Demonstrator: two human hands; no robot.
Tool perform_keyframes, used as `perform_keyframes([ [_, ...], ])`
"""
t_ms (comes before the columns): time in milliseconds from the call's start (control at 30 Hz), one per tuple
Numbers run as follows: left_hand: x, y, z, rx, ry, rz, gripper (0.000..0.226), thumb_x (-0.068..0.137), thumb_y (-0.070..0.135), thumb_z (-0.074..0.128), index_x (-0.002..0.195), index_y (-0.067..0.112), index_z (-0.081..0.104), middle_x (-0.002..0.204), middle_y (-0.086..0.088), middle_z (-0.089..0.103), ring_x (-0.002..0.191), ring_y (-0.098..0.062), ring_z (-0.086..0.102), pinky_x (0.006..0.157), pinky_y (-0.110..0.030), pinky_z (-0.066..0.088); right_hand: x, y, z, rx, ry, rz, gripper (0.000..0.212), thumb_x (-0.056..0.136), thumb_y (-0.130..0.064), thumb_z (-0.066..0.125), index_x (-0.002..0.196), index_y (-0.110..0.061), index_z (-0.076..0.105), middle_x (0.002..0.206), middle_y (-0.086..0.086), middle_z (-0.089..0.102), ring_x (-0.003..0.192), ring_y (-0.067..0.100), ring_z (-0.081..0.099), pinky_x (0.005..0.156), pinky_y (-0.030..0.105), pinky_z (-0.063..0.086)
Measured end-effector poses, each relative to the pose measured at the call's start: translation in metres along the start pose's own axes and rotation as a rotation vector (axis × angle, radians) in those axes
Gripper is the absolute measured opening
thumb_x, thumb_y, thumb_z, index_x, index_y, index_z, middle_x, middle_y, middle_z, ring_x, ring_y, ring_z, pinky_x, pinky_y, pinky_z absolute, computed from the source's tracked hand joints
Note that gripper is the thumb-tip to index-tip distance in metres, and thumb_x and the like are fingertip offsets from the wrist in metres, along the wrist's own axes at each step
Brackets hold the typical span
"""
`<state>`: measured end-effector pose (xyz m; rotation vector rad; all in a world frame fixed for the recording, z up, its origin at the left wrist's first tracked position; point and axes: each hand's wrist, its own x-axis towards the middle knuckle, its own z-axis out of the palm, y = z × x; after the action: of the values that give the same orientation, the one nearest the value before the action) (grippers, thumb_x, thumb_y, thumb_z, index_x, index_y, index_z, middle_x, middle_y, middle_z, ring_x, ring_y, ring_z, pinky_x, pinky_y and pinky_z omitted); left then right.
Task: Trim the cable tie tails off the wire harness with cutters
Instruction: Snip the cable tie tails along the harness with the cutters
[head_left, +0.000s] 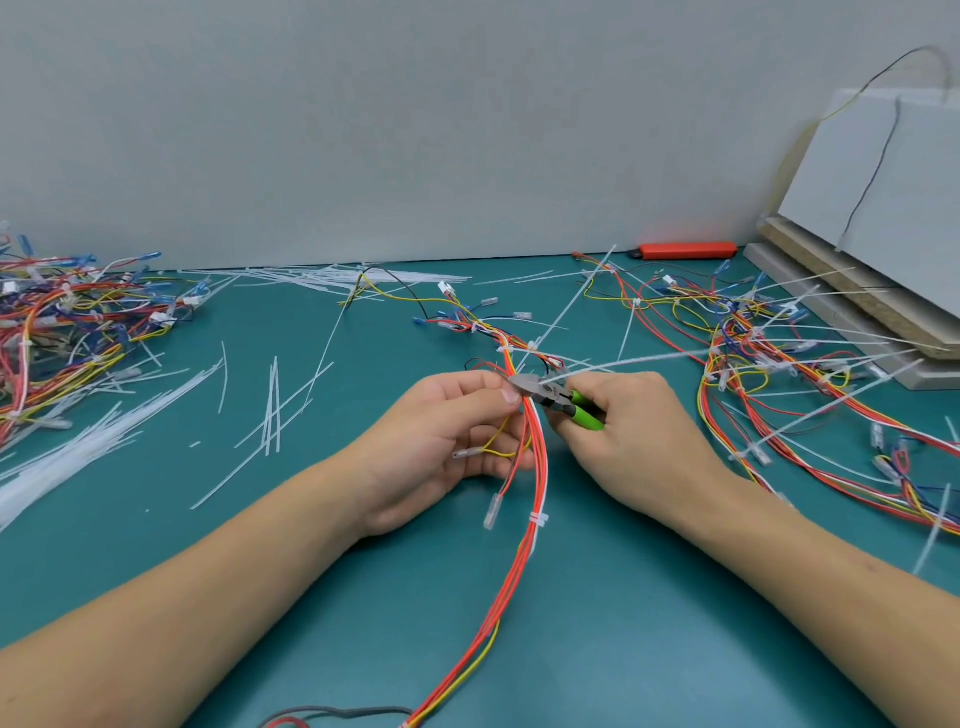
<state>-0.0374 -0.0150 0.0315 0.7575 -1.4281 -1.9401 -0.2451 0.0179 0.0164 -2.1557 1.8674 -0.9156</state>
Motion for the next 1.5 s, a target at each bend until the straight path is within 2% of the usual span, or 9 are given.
perform_keyframes([
  [100,-0.0007,0.0005,0.0007,0.003,0.009,0.0,0.02,0.1,0.013,0.056,0.082,0.013,0.065,0.079,-0.007,0.067,0.068,-0.02,0.069,0.06,-0.023,0.054,0.0005,-0.0009,0.0,0.008,0.001,-0.019,0.007,0.09,-0.031,0.068,0.089,-0.024,0.068,0.084,-0.007,0.065,0.088,0.02,0.057,0.083,0.044,0.049],
  [267,0.0001,-0.0003,0.0004,0.012,0.012,-0.001,0.018,0.1,0.013,0.056,0.084,0.011,0.063,0.079,-0.008,0.067,0.069,-0.02,0.069,0.06,-0.023,0.054,0.0022,-0.001,0.0007,0.008,0.007,-0.015,0.026,0.089,-0.028,0.07,0.114,-0.029,0.071,0.11,-0.009,0.065,0.113,0.021,0.055,0.102,0.041,0.044],
  [533,0.0011,-0.001,-0.0006,0.014,0.005,0.0,0.017,0.099,0.013,0.057,0.084,0.011,0.063,0.079,-0.008,0.067,0.068,-0.02,0.069,0.06,-0.023,0.054,0.0022,-0.0006,0.0006,0.007,0.017,-0.018,0.009,0.088,-0.032,0.072,0.097,-0.03,0.07,0.092,-0.01,0.066,0.096,0.018,0.057,0.089,0.036,0.047],
  [600,0.0009,-0.0012,-0.0011,0.011,0.0,0.002,0.015,0.098,0.015,0.058,0.085,0.012,0.064,0.082,-0.009,0.067,0.068,-0.02,0.069,0.062,-0.024,0.054,0.001,-0.0011,0.0009,-0.01,0.022,0.01,0.026,0.09,-0.043,0.067,0.077,-0.021,0.062,0.07,-0.005,0.058,0.075,0.019,0.053,0.071,0.042,0.049],
  [700,0.0006,-0.0008,-0.0018,0.009,-0.014,-0.001,0.018,0.098,0.016,0.059,0.081,0.016,0.066,0.082,-0.009,0.067,0.068,-0.019,0.068,0.064,-0.025,0.054,-0.0012,-0.0023,0.0018,-0.025,0.013,0.045,0.043,0.091,-0.051,0.061,0.071,-0.015,0.051,0.059,0.002,0.047,0.062,0.024,0.046,0.058,0.041,0.046],
  [833,0.0007,-0.0002,-0.0003,0.008,-0.006,-0.002,0.019,0.098,0.014,0.058,0.081,0.016,0.065,0.083,-0.01,0.067,0.068,-0.019,0.068,0.064,-0.026,0.053,-0.0005,-0.0033,-0.0002,-0.027,0.016,0.016,0.035,0.092,-0.045,0.065,0.072,-0.017,0.056,0.063,-0.002,0.053,0.067,0.02,0.049,0.064,0.041,0.048],
  [1033,-0.0005,0.0006,0.0005,0.01,0.002,-0.006,0.022,0.1,0.011,0.055,0.08,0.014,0.063,0.075,-0.006,0.067,0.065,-0.019,0.068,0.06,-0.023,0.054,0.0018,-0.0069,-0.0038,0.013,-0.022,-0.017,0.038,0.083,-0.049,0.054,0.112,-0.031,0.072,0.107,-0.012,0.071,0.112,0.02,0.059,0.101,0.042,0.045],
  [1367,0.0011,-0.0014,-0.0018,0.02,0.005,0.001,0.015,0.099,0.012,0.056,0.084,0.011,0.059,0.077,-0.007,0.067,0.066,-0.019,0.068,0.06,-0.023,0.054,0.0022,-0.0058,-0.0036,0.027,-0.044,-0.001,0.027,0.087,-0.044,0.061,0.11,-0.033,0.071,0.102,-0.013,0.069,0.105,0.019,0.057,0.096,0.043,0.047],
  [1500,0.001,-0.0019,-0.0021,0.018,0.001,0.004,0.013,0.098,0.013,0.057,0.086,0.011,0.06,0.078,-0.006,0.067,0.066,-0.019,0.069,0.061,-0.023,0.054,0.0031,-0.0046,-0.0028,0.006,-0.04,0.011,0.031,0.083,-0.049,0.053,0.087,-0.023,0.069,0.079,-0.006,0.065,0.084,0.019,0.058,0.079,0.043,0.051],
])
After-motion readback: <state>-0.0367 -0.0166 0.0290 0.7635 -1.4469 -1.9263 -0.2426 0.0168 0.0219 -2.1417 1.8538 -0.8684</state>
